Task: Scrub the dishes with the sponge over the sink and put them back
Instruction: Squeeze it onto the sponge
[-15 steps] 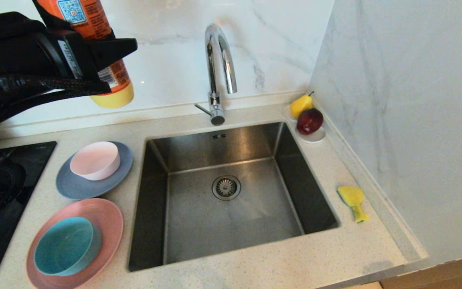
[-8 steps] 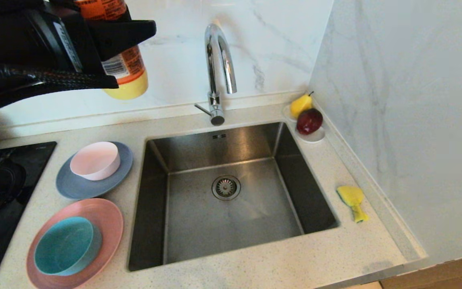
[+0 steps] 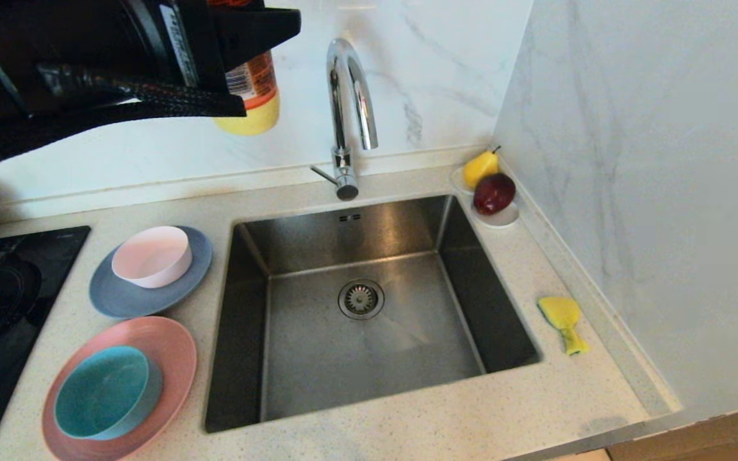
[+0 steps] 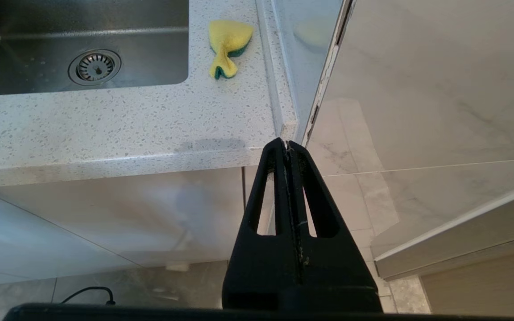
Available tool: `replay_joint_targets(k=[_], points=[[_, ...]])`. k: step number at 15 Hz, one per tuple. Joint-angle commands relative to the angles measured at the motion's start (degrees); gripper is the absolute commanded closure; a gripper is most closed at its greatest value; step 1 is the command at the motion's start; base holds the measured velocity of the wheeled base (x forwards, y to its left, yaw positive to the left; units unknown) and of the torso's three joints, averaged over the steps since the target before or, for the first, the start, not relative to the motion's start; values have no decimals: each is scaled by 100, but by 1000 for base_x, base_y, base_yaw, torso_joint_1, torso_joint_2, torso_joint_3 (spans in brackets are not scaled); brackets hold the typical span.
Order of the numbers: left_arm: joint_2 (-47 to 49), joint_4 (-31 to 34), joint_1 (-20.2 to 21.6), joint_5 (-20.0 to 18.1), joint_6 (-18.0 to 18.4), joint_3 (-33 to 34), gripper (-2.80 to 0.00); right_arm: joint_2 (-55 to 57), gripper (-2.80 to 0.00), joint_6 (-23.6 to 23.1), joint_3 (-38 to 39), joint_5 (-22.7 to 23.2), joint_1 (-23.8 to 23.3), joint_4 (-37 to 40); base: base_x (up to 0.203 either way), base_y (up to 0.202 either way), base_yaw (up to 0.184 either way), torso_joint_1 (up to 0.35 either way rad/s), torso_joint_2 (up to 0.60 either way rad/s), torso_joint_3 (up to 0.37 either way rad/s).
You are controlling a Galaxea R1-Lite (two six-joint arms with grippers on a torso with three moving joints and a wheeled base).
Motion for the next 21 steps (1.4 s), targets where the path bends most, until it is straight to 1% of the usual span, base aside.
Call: replay_joint_targets(k=[1, 3, 5, 9, 11, 12, 14, 16, 18, 21], points=[[334, -11, -97, 10, 165, -211, 0, -10, 0, -2, 0, 4, 3, -1, 0, 0, 0, 0, 0, 0], [583, -18, -190, 21, 185, -371, 0, -10, 0, -2, 0, 4, 3, -1, 0, 0, 0, 0, 0, 0], [826, -20, -448, 107, 205, -513, 0, -10, 0, -2, 0, 4, 3, -1, 0, 0, 0, 0, 0, 0], [1571, -12, -662, 158, 357, -1195, 0, -7, 0, -2, 0, 4, 3, -1, 0, 0, 0, 0, 0, 0], [1880, -11, -972, 312, 380, -1362, 0, -1, 0, -2, 0, 4, 3, -1, 0, 0, 0, 0, 0, 0], [1997, -11, -1074, 388, 392, -1402, 0, -10, 0, -2, 0, 4, 3, -1, 0, 0, 0, 0, 0, 0], [2203, -11, -1188, 426, 405, -1439, 0, -1, 0, -2, 0, 4, 3, -1, 0, 0, 0, 0, 0, 0], [2341, -11, -1307, 605, 427, -1383, 0, -10, 0, -2, 0, 4, 3, -1, 0, 0, 0, 0, 0, 0], [2563, -23, -1335, 866, 556, -1368, 0, -4, 0, -2, 0, 4, 3, -1, 0, 0, 0, 0, 0, 0], [2783, -15, -1348, 941, 732, -1161, 0, -1, 0, -2, 0, 4, 3, -1, 0, 0, 0, 0, 0, 0]])
